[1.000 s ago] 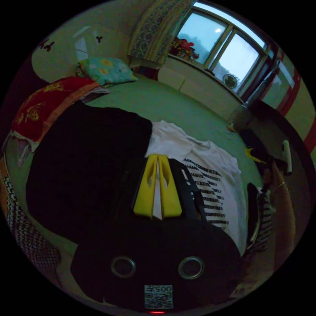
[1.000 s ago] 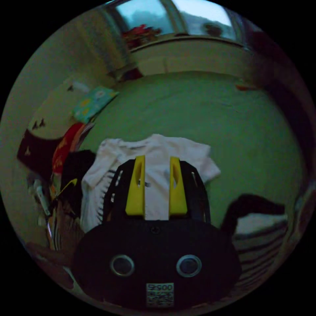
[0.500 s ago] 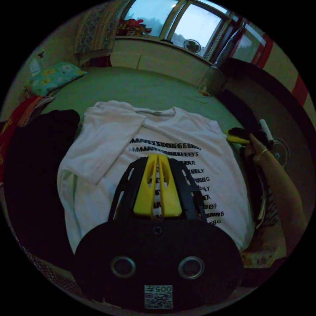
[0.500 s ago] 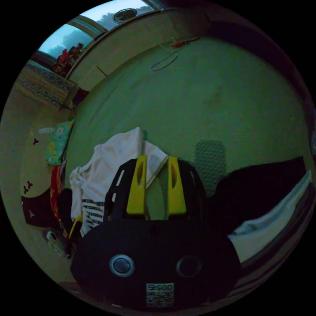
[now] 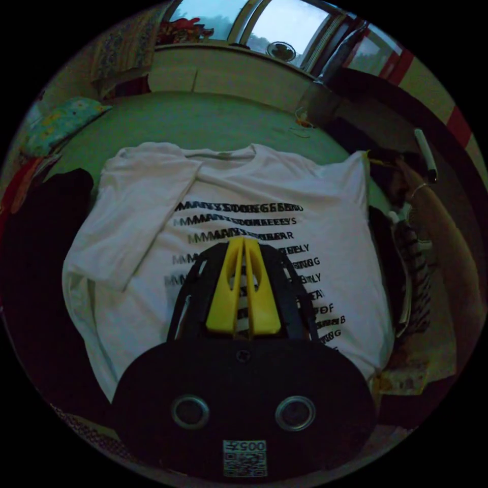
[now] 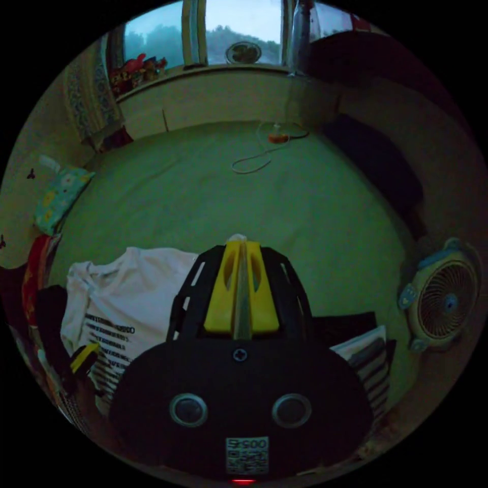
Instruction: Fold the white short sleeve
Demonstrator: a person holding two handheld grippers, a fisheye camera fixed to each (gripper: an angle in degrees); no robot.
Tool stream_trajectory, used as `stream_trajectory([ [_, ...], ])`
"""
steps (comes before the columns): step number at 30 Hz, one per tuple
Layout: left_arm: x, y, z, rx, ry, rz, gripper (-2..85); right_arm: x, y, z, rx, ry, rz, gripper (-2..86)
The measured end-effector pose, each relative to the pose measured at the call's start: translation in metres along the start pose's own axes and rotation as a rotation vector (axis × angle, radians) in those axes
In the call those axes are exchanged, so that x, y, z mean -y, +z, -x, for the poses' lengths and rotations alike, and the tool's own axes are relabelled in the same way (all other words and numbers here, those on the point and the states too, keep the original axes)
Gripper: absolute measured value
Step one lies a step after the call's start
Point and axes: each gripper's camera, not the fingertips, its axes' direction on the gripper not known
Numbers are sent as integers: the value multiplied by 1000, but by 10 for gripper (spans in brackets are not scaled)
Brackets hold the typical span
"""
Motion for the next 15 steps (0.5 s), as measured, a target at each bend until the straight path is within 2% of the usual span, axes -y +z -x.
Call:
stream_trajectory([
  [4,5,19,-14,-29,20,2,-7,-25,2,-5,172,-9,151,103],
  [7,8,33,-25,-58,31,6,-6,-56,0,-8,274,9,208,115],
  [15,15,70,-61,-82,110,30,-4,-119,5,6,148,-4,332,88],
])
